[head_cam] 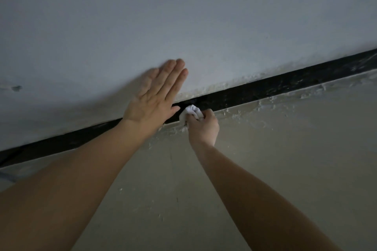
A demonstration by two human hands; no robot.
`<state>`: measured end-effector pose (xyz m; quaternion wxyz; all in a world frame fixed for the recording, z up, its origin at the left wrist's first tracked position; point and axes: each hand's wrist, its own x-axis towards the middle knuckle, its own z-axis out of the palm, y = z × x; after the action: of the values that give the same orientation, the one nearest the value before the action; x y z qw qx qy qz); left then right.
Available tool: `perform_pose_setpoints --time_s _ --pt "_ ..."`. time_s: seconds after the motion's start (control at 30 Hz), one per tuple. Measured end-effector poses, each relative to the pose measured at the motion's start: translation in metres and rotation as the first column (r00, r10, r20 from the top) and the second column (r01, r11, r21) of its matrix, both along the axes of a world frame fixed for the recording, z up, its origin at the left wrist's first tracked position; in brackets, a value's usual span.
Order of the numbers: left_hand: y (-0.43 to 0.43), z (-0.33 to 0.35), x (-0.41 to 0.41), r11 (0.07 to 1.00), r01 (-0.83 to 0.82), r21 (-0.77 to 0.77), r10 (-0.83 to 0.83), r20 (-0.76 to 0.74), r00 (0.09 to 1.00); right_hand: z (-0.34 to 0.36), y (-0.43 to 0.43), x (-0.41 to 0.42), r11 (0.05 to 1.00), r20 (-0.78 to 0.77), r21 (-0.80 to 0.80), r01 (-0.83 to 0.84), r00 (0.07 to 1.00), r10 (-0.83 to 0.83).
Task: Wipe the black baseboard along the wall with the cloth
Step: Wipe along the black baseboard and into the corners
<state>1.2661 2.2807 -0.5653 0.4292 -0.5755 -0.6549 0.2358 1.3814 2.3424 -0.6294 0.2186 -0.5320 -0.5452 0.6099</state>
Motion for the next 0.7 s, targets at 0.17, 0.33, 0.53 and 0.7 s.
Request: perform_pose_setpoints --time_s 0.17,0.33,0.53,0.7 --pt "0.006 -0.007 -0.011 0.999 0.032 0.024 -0.032 -0.022 0.999 -0.004 0.032 0.016 0.983 0.026 -0.035 0.179 0.984 -0.178" --pt "0.013 -0.014 -0.007 0.996 0.012 0.087 -0.011 -0.002 1.0 -0.005 0.066 0.038 0.905 0.0 -0.094 0.415 0.909 -0.417" --pt "0.012 -0.018 -0.015 0.991 0.069 0.118 -0.067 -0.023 0.998 -0.008 0.031 0.042 0.97 -0.011 -0.05 0.238 0.971 -0.239" --pt "0.012 -0.019 -0.015 0.991 0.062 0.115 -0.062 -0.007 0.998 -0.001 0.006 0.011 0.99 0.03 0.138 -0.007 1.0 0.003"
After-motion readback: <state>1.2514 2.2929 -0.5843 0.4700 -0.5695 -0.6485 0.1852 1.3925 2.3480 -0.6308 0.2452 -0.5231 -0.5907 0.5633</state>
